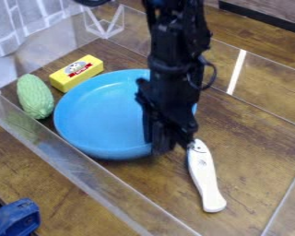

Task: Put the white object in the blue tray

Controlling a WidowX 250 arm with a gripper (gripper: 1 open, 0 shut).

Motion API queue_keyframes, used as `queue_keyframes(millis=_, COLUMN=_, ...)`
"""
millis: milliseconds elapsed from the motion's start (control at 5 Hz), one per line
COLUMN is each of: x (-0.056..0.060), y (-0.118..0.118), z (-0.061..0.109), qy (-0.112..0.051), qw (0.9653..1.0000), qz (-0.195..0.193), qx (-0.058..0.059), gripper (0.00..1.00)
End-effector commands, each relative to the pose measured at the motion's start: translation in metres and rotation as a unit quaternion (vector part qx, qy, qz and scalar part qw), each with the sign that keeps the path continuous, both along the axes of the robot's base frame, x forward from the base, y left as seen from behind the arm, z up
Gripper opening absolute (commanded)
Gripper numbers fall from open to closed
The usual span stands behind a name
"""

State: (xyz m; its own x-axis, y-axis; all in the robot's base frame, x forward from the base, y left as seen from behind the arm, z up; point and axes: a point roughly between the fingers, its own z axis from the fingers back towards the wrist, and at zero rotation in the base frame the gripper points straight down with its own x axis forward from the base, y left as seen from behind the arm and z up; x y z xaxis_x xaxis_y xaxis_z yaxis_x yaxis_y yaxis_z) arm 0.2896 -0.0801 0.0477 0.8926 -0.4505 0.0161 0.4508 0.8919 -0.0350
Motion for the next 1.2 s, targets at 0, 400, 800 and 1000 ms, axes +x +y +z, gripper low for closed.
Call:
queue_keyframes(millis=0, x=0.023, y=-0.005, z=0.033, qy=-0.047, qw=0.9983, qz=0.034, qx=-0.007, gripper=0.0)
queue_keyframes(millis=400, x=0.047, y=0.006, z=0.053, qy=-0.061, qw=0.9957, qz=0.07, qx=-0.001, gripper=0.0)
queue_keyframes(millis=800, x=0.054, y=0.024, z=0.054, qy=-0.07, qw=0.9967, qz=0.041, qx=-0.004, gripper=0.0)
queue_keyframes(millis=1000, x=0.065, y=0.025, z=0.057, qy=-0.072, qw=0.9972, qz=0.019, qx=-0.006, gripper=0.0)
